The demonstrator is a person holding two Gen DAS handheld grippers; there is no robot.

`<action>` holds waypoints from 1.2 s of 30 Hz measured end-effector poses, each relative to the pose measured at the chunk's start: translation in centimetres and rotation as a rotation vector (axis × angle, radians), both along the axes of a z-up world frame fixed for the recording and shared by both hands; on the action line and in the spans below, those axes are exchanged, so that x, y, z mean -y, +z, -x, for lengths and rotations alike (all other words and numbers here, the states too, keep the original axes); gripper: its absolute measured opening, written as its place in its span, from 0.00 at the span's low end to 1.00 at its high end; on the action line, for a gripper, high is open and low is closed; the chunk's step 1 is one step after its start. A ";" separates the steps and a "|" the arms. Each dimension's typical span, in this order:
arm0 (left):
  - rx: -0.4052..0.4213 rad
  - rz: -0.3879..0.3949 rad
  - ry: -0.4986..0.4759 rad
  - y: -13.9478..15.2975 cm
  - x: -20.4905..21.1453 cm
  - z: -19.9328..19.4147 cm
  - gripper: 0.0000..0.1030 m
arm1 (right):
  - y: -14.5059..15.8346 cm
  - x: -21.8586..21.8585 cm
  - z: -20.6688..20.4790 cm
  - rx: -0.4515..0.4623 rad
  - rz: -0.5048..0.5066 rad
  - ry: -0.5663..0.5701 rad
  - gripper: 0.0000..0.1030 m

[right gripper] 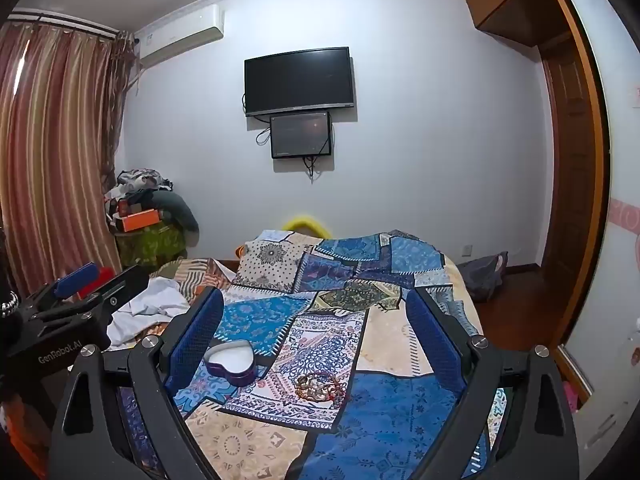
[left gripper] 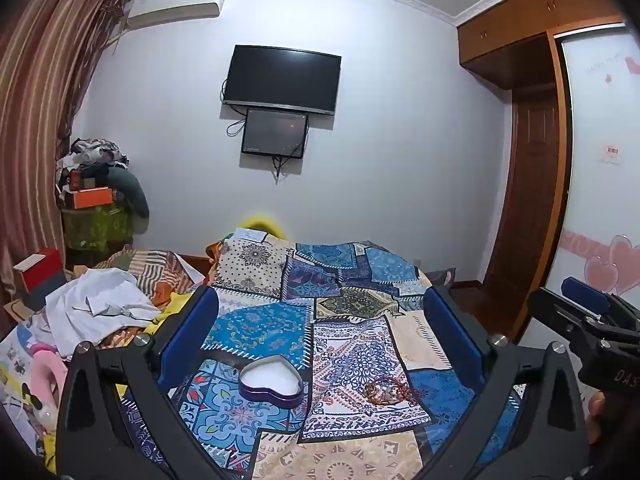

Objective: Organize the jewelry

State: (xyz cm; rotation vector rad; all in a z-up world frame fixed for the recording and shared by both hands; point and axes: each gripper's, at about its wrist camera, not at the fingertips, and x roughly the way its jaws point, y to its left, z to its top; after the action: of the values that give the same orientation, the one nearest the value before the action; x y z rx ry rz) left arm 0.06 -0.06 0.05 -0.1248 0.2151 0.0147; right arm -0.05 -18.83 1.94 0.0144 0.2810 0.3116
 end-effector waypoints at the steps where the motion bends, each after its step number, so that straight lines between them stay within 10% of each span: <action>1: 0.000 0.001 0.000 0.0 0.0 0.0 1.00 | 0.0 0.0 0.0 -0.002 0.000 0.000 0.88; 36: 0.003 -0.006 0.011 0.0 -0.1 0.4 1.00 | -0.1 -0.4 0.2 -0.005 0.005 0.003 0.88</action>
State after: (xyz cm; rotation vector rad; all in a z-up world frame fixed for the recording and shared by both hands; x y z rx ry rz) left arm -0.29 0.06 0.08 -0.1202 0.2111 0.0257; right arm -0.25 -18.42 1.85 0.0100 0.2865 0.3141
